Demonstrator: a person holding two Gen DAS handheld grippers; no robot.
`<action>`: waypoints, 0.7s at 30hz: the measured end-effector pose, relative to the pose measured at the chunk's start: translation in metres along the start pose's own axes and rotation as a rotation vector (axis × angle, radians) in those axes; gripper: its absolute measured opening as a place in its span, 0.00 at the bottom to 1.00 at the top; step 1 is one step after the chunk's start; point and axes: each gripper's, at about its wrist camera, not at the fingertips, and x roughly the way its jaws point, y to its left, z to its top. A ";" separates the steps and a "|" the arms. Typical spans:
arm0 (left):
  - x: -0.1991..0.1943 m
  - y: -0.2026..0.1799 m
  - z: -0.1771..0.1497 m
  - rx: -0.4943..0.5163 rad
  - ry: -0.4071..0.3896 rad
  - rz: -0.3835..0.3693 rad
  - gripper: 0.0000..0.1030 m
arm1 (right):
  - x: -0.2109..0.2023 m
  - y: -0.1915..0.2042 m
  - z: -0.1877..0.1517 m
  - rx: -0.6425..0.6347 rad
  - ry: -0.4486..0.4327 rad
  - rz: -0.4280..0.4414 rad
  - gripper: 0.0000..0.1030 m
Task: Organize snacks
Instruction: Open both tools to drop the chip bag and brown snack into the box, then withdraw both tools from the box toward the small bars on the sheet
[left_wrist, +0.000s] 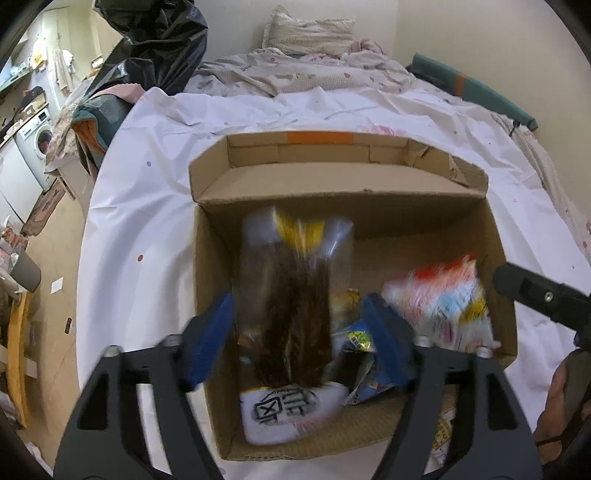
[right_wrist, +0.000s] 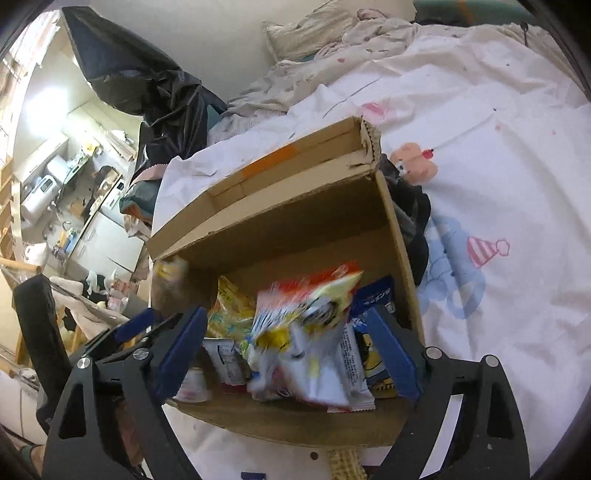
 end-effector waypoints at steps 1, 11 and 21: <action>-0.003 0.001 0.000 -0.009 -0.011 0.004 0.85 | 0.001 -0.001 0.000 0.009 0.004 0.001 0.88; -0.008 0.009 -0.002 -0.045 -0.021 0.006 0.88 | 0.004 -0.003 -0.001 0.008 0.021 -0.004 0.88; -0.016 0.013 -0.009 -0.072 -0.054 0.023 0.88 | -0.005 0.006 -0.003 -0.005 0.012 0.007 0.88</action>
